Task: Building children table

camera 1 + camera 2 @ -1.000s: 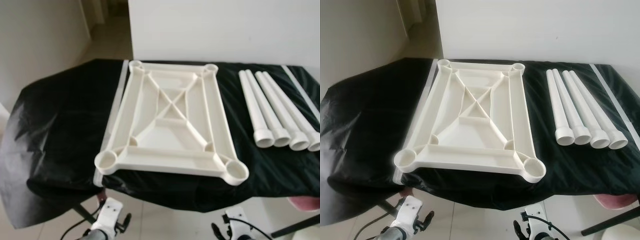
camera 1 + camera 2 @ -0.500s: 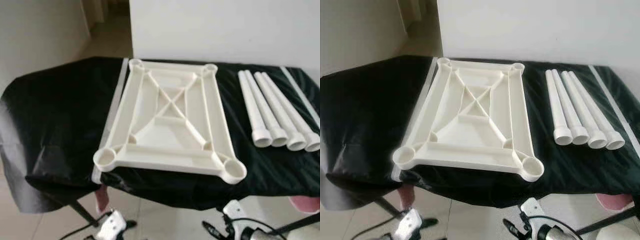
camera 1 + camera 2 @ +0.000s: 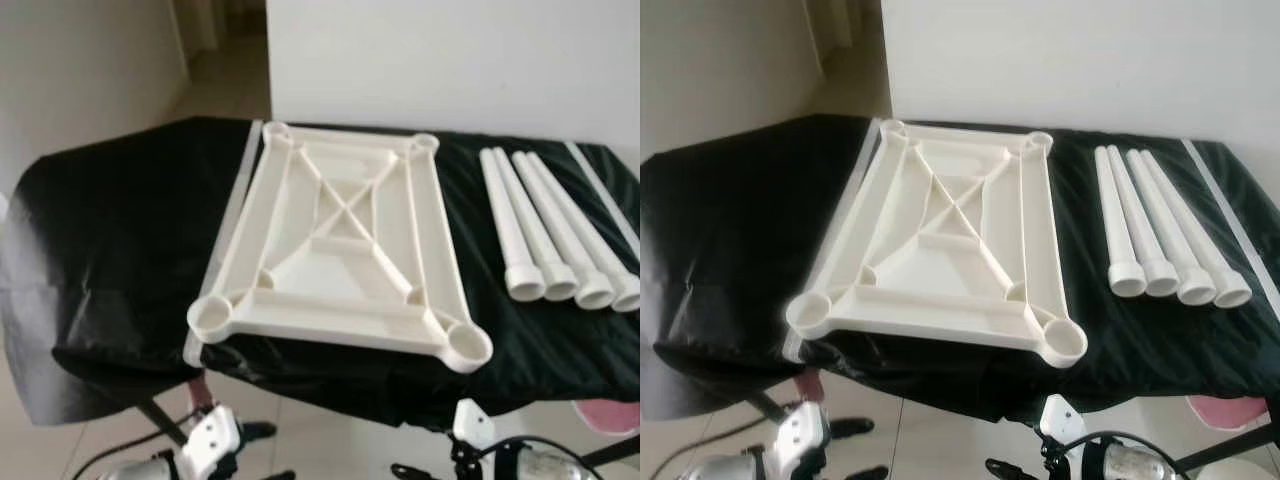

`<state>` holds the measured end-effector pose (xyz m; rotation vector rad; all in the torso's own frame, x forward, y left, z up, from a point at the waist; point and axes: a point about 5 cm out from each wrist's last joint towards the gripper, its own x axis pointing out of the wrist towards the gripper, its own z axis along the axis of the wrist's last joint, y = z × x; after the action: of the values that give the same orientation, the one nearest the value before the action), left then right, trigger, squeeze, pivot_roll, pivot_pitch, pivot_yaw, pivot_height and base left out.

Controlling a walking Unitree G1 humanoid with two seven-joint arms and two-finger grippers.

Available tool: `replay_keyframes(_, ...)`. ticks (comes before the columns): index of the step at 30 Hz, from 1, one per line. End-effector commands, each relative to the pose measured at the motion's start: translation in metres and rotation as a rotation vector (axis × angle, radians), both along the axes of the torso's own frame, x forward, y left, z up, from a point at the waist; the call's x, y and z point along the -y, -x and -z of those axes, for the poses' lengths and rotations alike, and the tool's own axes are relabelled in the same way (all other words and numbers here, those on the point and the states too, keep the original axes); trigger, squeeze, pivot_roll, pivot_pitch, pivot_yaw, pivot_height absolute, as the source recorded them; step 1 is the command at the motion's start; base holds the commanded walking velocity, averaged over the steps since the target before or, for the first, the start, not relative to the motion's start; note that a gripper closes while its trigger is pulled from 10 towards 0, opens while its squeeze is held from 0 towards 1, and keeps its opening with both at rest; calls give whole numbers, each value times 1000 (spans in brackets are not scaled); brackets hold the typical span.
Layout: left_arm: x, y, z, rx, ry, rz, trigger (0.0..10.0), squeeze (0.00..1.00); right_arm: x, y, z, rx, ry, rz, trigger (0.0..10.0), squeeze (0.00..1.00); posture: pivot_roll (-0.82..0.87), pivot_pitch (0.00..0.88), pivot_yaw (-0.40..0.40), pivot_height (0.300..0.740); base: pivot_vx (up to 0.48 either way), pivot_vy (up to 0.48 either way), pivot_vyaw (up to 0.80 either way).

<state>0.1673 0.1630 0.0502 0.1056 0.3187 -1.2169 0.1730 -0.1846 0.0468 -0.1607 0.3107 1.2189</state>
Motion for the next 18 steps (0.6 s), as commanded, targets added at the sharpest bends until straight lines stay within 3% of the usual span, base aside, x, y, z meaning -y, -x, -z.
replay_keyframes(1, 3, 17, -6, -87, 59, 281, 10000, 0, -7, 5, -8, -32, -34, -53, 10000, 0, 57, 0, -18, 740, 0, 0, 0)
replay_keyframes(6, 0, 17, -30, -89, 110, 339, 10000, 0, -11, -4, -44, -23, -154, -104, 10000, 0, 52, 0, -4, 740, 0, 0, 0)
replay_keyframes(12, 0, -12, -70, 5, 239, 232, 10000, 0, -10, -27, -79, 49, -329, 6, 10000, 0, 46, 6, 1, 740, 0, 0, 0)
replay_keyframes(15, 0, -17, -77, 25, 260, 208, 10000, 0, -10, -31, -84, 67, -353, 34, 10000, 0, 44, 5, 1, 740, 0, 0, 0)
replay_keyframes(18, -5, -35, -87, 83, 262, 108, 10000, 0, -9, -45, -99, 135, -390, 103, 10000, 0, 39, 5, 3, 740, 0, 0, 0)
